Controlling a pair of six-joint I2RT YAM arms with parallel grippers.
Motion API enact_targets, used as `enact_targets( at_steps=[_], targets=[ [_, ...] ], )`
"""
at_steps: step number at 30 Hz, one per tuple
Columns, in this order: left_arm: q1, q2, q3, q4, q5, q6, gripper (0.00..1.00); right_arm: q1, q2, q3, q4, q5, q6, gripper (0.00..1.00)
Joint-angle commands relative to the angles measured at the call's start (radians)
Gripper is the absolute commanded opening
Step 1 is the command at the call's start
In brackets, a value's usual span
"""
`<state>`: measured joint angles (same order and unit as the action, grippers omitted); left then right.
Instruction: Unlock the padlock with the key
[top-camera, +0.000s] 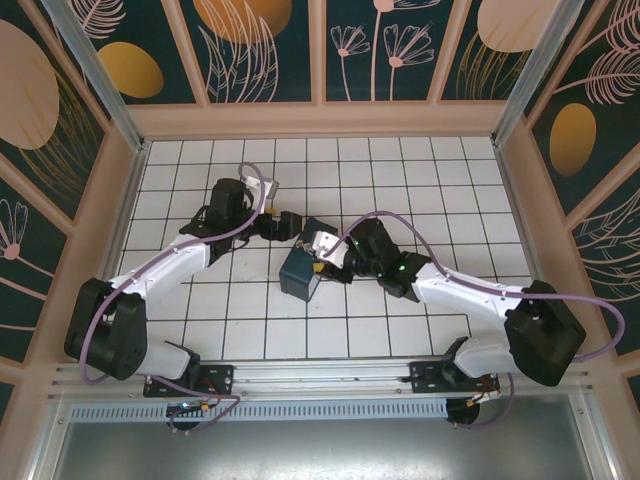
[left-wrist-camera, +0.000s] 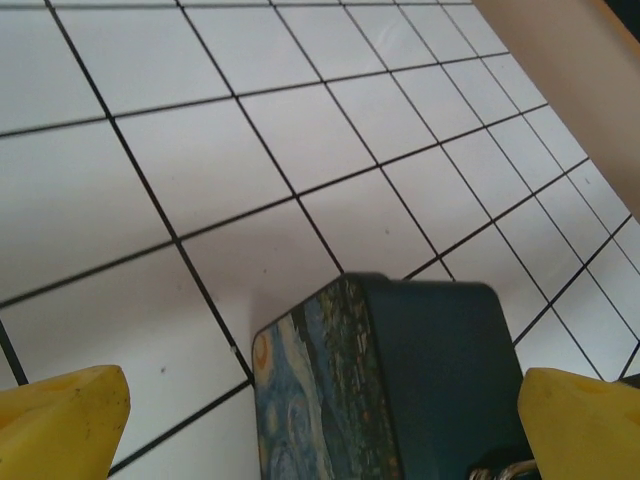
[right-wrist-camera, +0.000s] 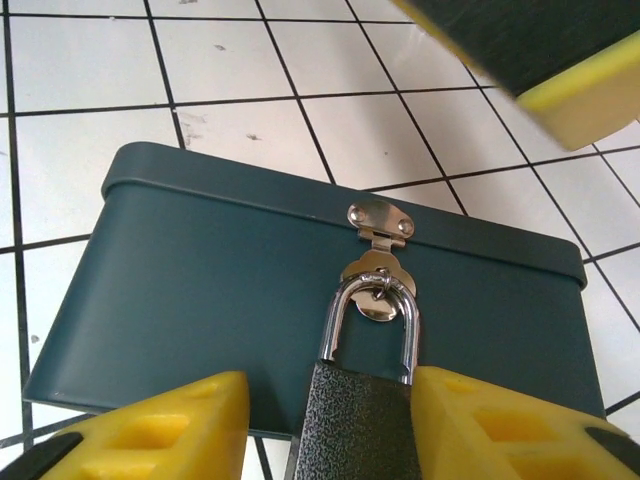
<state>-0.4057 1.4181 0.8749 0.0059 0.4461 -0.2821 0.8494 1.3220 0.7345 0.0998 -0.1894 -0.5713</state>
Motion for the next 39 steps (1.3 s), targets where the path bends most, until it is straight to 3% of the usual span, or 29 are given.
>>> enact_targets(
  at_steps=[1,9,22,30,39],
  targets=[
    [0.004,-0.031,-0.026,-0.03,0.021,-0.019,0.99,0.007,0.015,0.029,-0.01,0.047,-0.018,0.41],
    [0.004,-0.056,-0.049,-0.052,0.008,-0.008,0.99,-0.004,0.009,0.04,-0.014,0.072,0.044,0.32],
    [0.004,-0.095,-0.091,-0.061,0.051,-0.03,0.99,-0.073,0.026,0.118,-0.118,-0.054,0.236,0.14],
    [0.004,-0.131,-0.127,-0.08,0.096,-0.072,0.99,-0.102,0.061,0.167,-0.211,-0.154,0.347,0.17],
    [0.002,-0.131,-0.157,-0.111,0.183,-0.072,0.99,-0.127,0.137,0.229,-0.28,-0.148,0.396,0.19]
  ],
)
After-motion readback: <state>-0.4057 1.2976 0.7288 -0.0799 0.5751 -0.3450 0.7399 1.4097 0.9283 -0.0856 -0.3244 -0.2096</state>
